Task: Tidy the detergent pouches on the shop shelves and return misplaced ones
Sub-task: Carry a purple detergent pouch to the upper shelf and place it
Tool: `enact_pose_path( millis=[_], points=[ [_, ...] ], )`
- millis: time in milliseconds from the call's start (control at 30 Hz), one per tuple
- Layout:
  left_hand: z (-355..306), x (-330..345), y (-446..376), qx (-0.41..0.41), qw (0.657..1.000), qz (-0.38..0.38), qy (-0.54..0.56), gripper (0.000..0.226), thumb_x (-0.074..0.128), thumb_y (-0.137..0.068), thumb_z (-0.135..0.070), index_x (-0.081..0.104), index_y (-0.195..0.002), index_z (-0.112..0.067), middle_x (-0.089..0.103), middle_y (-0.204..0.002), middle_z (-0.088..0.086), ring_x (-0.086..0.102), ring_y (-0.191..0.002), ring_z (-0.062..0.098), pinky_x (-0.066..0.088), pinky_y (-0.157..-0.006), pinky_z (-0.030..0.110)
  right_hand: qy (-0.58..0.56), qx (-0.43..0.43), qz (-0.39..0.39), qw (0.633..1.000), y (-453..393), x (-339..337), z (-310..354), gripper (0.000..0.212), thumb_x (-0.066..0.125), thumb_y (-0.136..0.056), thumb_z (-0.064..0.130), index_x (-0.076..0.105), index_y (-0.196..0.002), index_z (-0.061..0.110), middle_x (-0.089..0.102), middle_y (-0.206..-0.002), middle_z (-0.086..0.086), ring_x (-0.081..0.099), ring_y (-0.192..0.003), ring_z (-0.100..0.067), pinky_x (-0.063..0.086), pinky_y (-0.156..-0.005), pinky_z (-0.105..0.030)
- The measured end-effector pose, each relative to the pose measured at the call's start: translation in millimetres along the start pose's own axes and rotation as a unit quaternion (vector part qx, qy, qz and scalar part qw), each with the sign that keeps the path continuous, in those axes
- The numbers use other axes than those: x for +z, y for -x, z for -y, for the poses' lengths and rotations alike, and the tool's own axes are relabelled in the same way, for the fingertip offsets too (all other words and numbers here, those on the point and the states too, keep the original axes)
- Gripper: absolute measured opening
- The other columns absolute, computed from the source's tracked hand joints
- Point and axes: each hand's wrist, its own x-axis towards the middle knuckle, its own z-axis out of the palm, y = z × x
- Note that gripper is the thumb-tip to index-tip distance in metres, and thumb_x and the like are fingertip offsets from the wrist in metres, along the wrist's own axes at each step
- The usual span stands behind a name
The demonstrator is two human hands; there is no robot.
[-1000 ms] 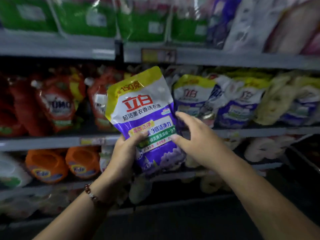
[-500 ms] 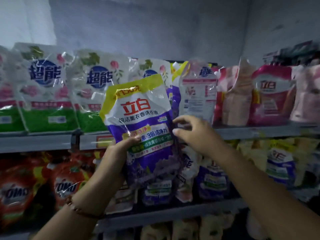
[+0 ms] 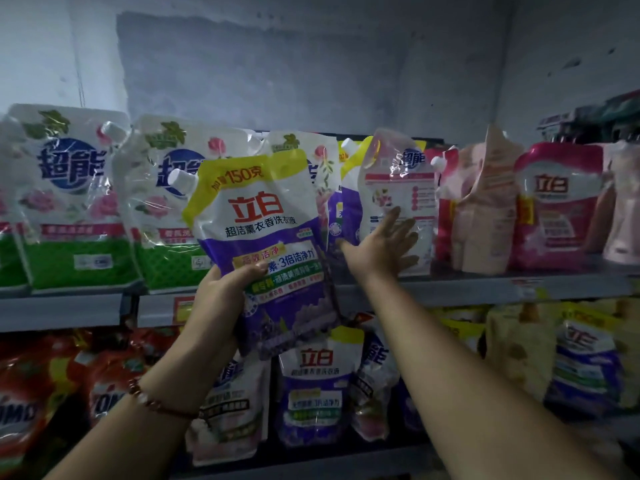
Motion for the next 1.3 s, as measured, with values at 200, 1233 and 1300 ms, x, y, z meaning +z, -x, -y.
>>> enact_pose_path(
  millis=[200, 1233, 1300],
  points=[
    [-6, -14, -12, 0.007, 1.000, 0.016, -0.011, 0.029, 0.063, -0.092, -0.009, 0.058, -0.120, -0.015, 0.076, -0.098, 0.014, 0.075, -0.088, 0.034, 0.062, -0.066, 0.041, 0.010, -0.007, -0.125, 0.992, -18, -5, -23, 0.101, 0.071, -0.076, 0.020, 0.009, -0.155, 0.014, 0.029, -0.150, -0.016, 0.034, -0.133, -0.039, 0.039, -0.098, -0.056],
    [-37, -15, -17, 0.049, 0.999, -0.006, 0.013, 0.030, 0.064, -0.089, -0.013, 0.059, -0.119, -0.013, 0.077, -0.093, 0.008, 0.076, -0.084, 0.028, 0.061, -0.059, 0.035, -0.655, 0.101, 0.221, 0.715, -8, -137, -39, 0.037, 0.045, -0.068, 0.004, 0.064, -0.100, 0.001, 0.074, -0.085, -0.014, 0.072, -0.072, -0.028, 0.060, -0.060, -0.032],
    [-40, -18, -14, 0.060, 0.998, -0.017, 0.010, 0.028, 0.063, -0.090, -0.011, 0.059, -0.117, -0.015, 0.077, -0.094, 0.008, 0.076, -0.084, 0.028, 0.061, -0.059, 0.035, -0.654, 0.094, 0.222, 0.717, -11, -126, -26, 0.038, 0.046, -0.070, 0.000, 0.062, -0.105, 0.001, 0.071, -0.094, -0.017, 0.070, -0.081, -0.033, 0.060, -0.074, -0.037]
  ],
)
